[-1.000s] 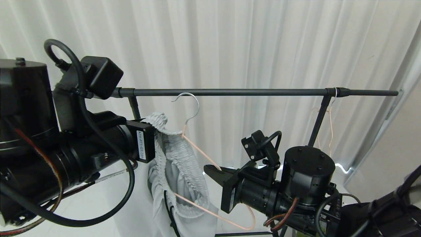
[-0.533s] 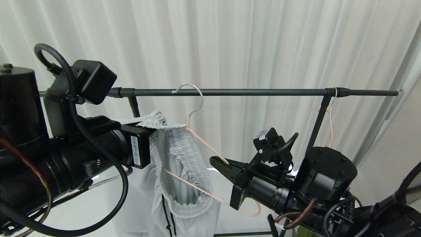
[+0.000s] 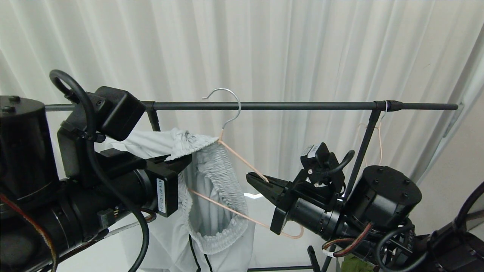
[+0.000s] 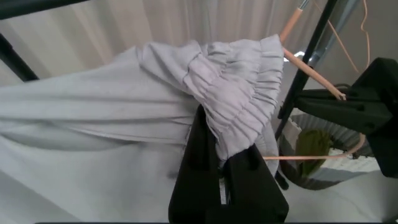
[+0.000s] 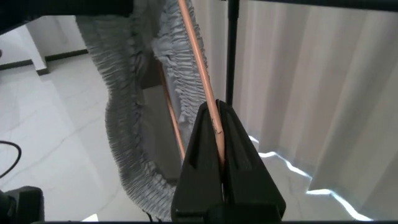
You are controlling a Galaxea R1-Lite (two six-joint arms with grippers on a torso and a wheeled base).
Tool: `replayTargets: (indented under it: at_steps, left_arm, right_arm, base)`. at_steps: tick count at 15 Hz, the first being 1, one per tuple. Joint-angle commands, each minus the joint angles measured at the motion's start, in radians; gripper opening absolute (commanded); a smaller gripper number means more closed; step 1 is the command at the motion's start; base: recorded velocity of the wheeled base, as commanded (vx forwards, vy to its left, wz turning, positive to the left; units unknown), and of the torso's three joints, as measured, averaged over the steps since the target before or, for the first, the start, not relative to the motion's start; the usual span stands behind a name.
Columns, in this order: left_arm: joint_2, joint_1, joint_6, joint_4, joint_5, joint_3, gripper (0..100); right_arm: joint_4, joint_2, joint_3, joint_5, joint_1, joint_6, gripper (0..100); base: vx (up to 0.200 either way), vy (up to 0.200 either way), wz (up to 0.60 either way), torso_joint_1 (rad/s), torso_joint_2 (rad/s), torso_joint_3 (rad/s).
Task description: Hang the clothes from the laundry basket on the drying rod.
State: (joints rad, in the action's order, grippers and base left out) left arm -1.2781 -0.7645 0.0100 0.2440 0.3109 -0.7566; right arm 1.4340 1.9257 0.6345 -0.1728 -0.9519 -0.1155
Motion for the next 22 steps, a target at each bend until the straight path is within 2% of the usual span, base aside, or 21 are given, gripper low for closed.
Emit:
replayTargets:
  at_steps: [1,9,12,15,17,20,22]
  left_arm:
    - [0.0,-0.003,-0.001,0.0,0.001,0.008,100]
    - [0.08,-0.013,-0.019,0.003,-0.032,0.092,100]
    - [0.158,-0.012,-0.137,0.026,-0.032,0.171,100]
    - [0.167,0.071,-0.179,0.066,-0.032,0.195,100]
    - [0.175,0.123,-0.326,0.095,-0.033,0.23,100]
    - [0.183,0.134,-0.433,0.101,-0.075,0.253,100]
    - [0.175,0.159,-0.555,0.1,-0.078,0.255,100]
  right_arm:
    - [0.019,-0.002,-0.01,-0.011,0.001,0.016,0]
    - [0.066,-0.008,-0.004,-0.01,0.042,0.034,0]
    - [0.066,-0.021,-0.009,-0.011,0.096,0.036,0]
    - [0.066,-0.033,-0.045,-0.013,0.114,0.045,0]
    - [0.065,-0.057,-0.11,-0.03,0.114,0.045,0]
    - [0.065,-0.087,-0.18,-0.04,0.11,0.047,0]
    - [0.065,-0.082,-0.217,-0.042,0.096,0.045,0]
  base:
    - [0.0,0.0,0.0,0.0,0.0,0.0]
    - [0.0,0.0,0.0,0.0,0.0,0.0]
    - [0.0,0.0,0.0,0.0,0.0,0.0]
    - [0.0,0.0,0.0,0.0,0.0,0.0]
    - [0.0,0.0,0.0,0.0,0.0,0.0]
    - [0.0,0.0,0.0,0.0,0.0,0.0]
    - [0.0,0.0,0.0,0.0,0.0,0.0]
